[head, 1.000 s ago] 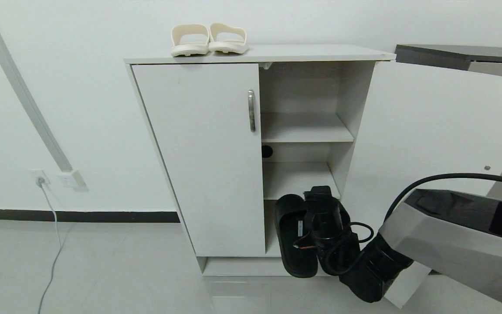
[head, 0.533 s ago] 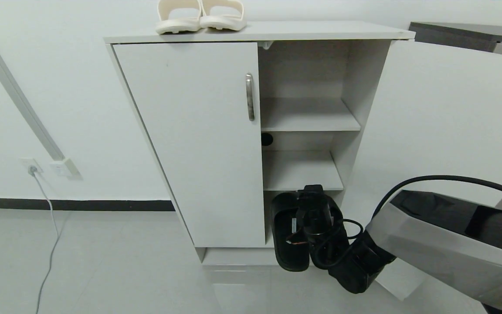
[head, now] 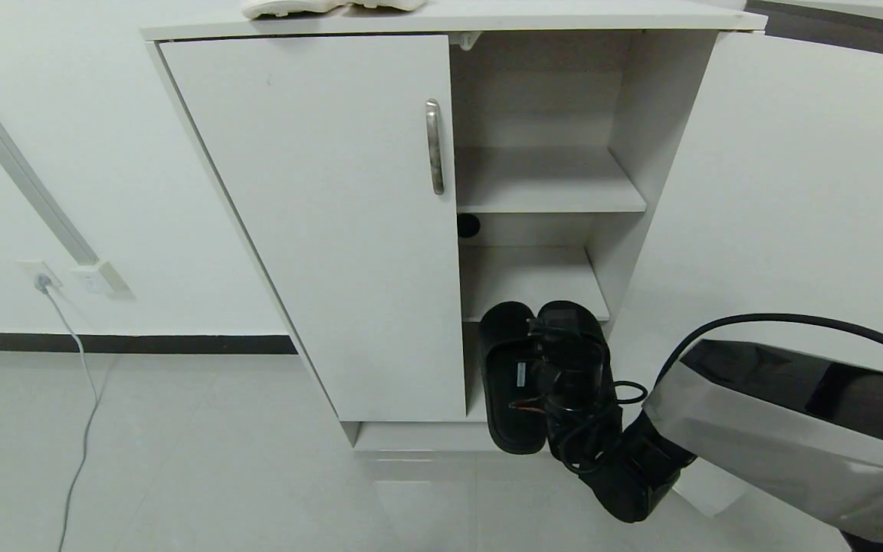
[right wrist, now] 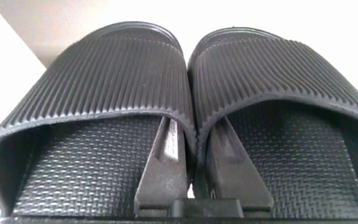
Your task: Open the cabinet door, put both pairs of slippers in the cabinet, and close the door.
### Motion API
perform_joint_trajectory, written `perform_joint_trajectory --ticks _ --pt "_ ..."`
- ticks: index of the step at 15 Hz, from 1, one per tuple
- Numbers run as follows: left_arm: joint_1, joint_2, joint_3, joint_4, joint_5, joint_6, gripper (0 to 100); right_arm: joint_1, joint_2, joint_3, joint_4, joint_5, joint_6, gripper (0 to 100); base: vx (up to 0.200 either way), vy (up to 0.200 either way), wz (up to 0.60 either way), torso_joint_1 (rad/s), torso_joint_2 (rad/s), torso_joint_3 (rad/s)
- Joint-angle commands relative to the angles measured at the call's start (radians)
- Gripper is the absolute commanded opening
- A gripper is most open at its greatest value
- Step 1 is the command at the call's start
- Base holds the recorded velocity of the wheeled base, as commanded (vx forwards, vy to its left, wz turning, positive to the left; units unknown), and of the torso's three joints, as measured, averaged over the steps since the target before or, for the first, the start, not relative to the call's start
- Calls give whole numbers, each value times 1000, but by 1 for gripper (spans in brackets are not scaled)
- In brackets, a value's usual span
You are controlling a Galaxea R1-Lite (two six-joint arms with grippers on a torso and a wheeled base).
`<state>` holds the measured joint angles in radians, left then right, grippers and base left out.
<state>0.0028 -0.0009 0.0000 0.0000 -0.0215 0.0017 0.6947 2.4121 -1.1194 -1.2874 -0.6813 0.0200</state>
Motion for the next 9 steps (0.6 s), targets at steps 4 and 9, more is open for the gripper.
perform_joint_trajectory --ticks 4,9 --pt "0 1 0 0 0 -2 0 -14 39 18 -78 0 -54 0 0 0 0 0 0 0" --pt "0 2 0 0 0 -2 0 -14 39 18 -79 2 -54 0 0 0 0 0 0 0"
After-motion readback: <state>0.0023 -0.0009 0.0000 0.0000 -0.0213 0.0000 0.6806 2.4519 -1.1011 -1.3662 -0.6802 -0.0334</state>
